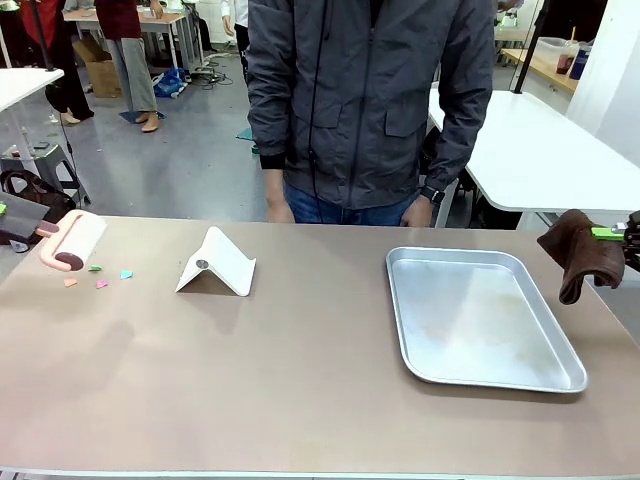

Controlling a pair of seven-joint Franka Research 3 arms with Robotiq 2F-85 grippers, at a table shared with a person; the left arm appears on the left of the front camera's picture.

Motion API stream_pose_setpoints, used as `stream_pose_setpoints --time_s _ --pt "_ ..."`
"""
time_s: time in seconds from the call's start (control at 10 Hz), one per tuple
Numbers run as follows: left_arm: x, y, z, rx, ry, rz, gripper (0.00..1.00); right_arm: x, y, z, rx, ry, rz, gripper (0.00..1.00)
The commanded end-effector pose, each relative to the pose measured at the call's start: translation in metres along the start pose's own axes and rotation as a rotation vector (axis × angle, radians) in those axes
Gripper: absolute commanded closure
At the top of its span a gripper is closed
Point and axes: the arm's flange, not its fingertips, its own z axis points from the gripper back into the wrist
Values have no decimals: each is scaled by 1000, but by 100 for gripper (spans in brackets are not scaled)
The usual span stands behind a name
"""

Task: Clean the surface of the table.
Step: Clean the area not pointed to by the person.

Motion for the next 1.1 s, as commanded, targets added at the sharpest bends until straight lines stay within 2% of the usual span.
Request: stream_pose_setpoints --time_s 0.0,0.2,0.4,0.5,0.6,0.8,1.0 --pt "-3 -4 3 200 -29 -63 78 2 3 0 -5 -8 10 89" --pt "3 6 24 288 -5 -33 78 2 3 0 -5 -8 10 89" --pt "10 22 33 328 97 29 78 2 3 0 -5 -8 10 89" --pt "14 27 35 337 94 65 78 2 3 0 -5 -8 10 89" --pt "17 33 33 329 90 84 91 2 3 0 -5 -8 10 89" --pt "22 38 29 346 84 113 91 2 3 0 -5 -8 10 89" --pt "26 41 29 327 28 136 91 2 3 0 -5 -8 10 89"
